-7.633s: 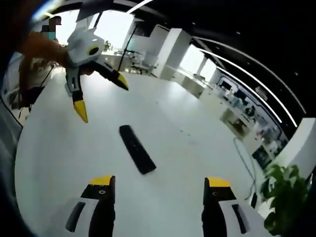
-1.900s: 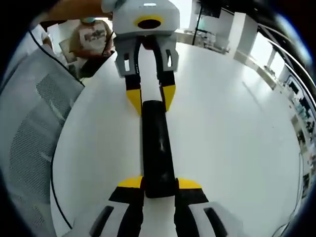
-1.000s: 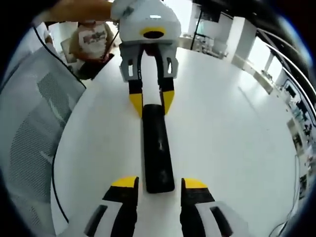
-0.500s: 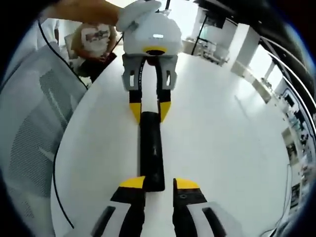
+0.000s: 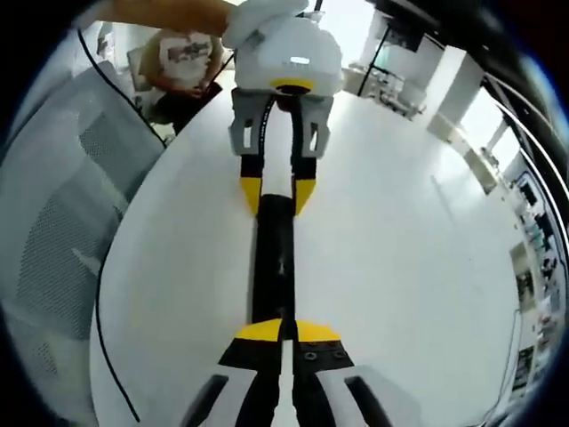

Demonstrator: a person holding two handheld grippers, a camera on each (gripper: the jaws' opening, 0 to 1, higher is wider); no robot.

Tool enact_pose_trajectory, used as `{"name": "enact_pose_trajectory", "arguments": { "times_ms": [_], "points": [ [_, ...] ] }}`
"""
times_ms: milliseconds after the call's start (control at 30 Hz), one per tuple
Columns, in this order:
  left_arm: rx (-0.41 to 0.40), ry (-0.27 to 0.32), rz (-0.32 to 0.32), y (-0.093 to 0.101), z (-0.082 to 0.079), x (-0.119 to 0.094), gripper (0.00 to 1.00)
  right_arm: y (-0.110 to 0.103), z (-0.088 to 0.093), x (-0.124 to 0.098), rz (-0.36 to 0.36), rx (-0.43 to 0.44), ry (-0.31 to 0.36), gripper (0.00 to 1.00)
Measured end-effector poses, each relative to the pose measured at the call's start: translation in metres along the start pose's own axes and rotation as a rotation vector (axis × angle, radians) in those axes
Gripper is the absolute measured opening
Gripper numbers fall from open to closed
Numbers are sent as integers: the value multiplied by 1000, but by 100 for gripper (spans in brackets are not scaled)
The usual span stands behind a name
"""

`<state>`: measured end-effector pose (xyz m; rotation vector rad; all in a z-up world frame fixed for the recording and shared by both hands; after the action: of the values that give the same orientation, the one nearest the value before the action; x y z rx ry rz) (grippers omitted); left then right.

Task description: Press the specified remote control buttons in sequence, fully releasing each button before pressing the next.

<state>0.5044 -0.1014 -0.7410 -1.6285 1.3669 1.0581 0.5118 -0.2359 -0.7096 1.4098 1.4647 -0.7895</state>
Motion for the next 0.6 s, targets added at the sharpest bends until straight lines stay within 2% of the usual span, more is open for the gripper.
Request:
{"name": "enact_pose_trajectory", "arguments": {
  "times_ms": [467, 600],
  "points": [
    [4, -1, 2, 0, 0, 0, 23, -4, 7, 7, -30, -33, -53, 0],
    [5, -5, 2, 0, 0, 0, 23, -4, 8, 7, -58, -9, -81, 0]
  ]
}}
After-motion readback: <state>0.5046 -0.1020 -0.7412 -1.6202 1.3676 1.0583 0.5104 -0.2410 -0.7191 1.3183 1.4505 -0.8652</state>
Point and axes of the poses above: the point that each gripper's makers call its tool centre point, and the gripper's own axes: x roughly forward along the fingers, y roughly to its right, z roughly out of its underside, the point moved 4 cm from there along -x, roughly backward along the fingers, and after that the axes turned 7 degrees about -y, right-handed, at the moved point
